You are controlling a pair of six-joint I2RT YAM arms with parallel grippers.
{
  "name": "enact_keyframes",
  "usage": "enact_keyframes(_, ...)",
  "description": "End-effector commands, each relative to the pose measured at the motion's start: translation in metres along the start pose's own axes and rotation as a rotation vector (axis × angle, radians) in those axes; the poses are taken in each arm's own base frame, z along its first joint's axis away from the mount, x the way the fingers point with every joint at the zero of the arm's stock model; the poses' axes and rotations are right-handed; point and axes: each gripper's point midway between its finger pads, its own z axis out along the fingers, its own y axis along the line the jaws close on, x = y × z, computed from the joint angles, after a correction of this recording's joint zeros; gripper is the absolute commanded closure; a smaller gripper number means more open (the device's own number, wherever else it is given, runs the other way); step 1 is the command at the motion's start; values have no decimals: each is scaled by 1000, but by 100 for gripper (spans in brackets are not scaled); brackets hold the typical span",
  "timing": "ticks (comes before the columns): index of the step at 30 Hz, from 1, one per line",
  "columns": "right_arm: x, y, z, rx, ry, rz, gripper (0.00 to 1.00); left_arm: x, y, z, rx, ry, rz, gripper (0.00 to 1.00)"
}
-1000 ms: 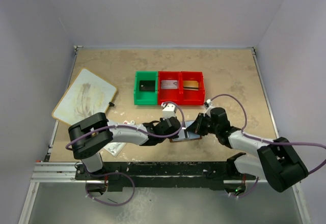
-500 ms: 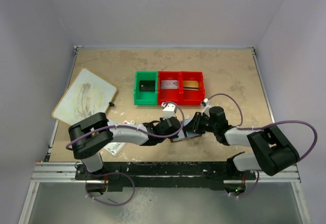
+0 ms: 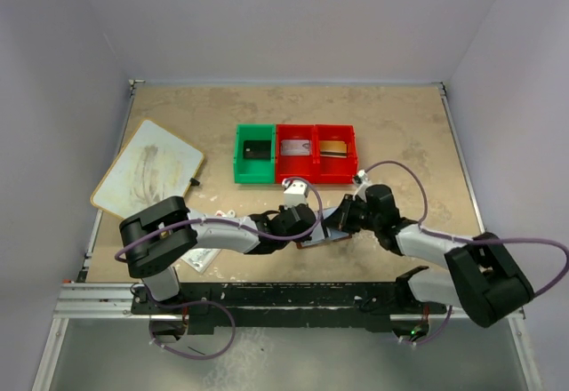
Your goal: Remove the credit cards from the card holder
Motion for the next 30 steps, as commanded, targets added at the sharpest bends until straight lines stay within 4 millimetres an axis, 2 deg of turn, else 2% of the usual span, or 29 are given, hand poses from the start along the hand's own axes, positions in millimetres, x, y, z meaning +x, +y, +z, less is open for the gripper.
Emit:
enact_keyframes(1,-28,-8,-13,142,-100,-29,100,27,37,-3,-117,94,86,92)
enact_keyframes(5,-40,-7,-25,177,-156,-45,100,26,42,-4,-137,86,93,92)
enact_keyframes(8,-46,7,-32,126,-188,-86,100,22,39,-6,-128,75,84,92)
enact_keyframes(14,-54,37,-46,-17,-257,-174,100,9,14,-10,-33,52,47,82)
enact_keyframes(18,-63,53,-54,-80,-311,-239,100,-11,-5,-21,26,12,15,67)
enact_keyframes(21,-65,62,-60,-123,-339,-281,100,-38,-10,-39,33,-62,-3,57)
enact_keyframes(25,-72,74,-69,-170,-393,-338,100,-71,17,-67,-72,-159,6,43)
enact_keyframes(30,-81,90,-78,-222,-449,-433,100,-108,86,-103,-281,-237,-39,25)
